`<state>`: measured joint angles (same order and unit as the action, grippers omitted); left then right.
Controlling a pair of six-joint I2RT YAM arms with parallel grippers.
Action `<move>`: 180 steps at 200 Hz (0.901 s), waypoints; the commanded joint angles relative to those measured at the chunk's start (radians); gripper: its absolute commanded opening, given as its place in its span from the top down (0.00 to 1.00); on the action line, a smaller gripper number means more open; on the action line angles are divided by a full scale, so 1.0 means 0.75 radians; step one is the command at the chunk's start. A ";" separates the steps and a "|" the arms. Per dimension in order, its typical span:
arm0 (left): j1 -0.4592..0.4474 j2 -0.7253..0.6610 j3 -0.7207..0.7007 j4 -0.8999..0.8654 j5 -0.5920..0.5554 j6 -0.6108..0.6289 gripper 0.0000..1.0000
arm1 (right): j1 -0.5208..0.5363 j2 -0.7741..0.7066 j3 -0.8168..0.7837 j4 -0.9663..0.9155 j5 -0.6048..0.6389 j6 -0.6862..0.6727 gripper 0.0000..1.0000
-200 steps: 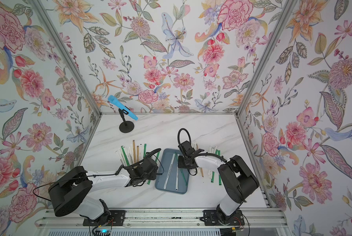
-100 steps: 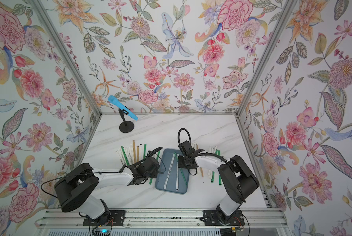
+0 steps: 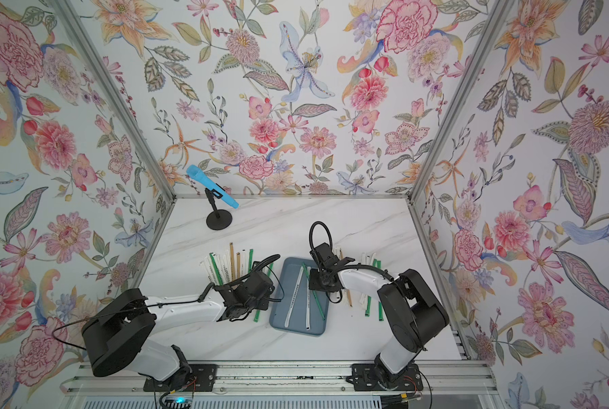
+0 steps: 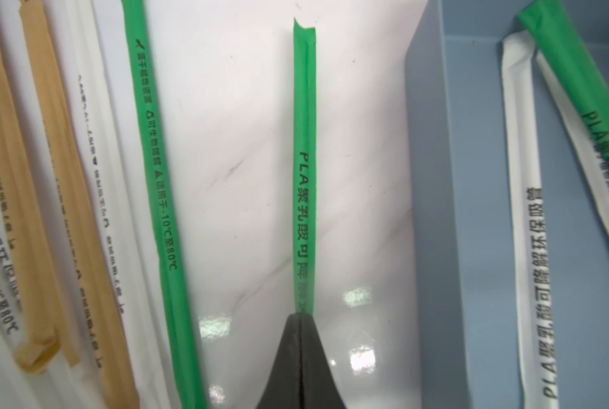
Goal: Put the straws into the storage box
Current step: Pick up the straw from the center of the board, then place the straw in the storage box.
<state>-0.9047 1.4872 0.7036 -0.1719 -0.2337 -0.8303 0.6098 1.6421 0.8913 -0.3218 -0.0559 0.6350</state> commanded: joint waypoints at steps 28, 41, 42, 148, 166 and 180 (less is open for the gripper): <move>-0.109 -0.107 0.159 -0.079 -0.084 -0.053 1.00 | -0.005 -0.024 0.014 -0.056 0.011 -0.004 0.52; -0.128 -0.109 0.166 -0.035 -0.053 -0.069 1.00 | -0.001 -0.020 0.015 -0.054 0.012 0.000 0.51; -0.129 -0.109 0.166 -0.033 -0.050 -0.070 1.00 | 0.000 -0.021 0.017 -0.054 0.012 0.000 0.51; -0.191 0.149 0.123 0.241 0.197 -0.180 0.93 | 0.003 -0.064 0.024 -0.052 0.012 0.039 0.49; -0.189 0.170 0.125 0.239 0.193 -0.179 0.87 | 0.005 -0.061 0.027 -0.052 0.008 0.037 0.48; -0.190 0.193 0.133 0.233 0.220 -0.170 0.84 | 0.008 -0.053 0.031 -0.052 -0.002 0.035 0.48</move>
<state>-1.0409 1.6054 0.8024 -0.0124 -0.0998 -0.9443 0.6083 1.6135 0.8921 -0.3298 -0.0559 0.6510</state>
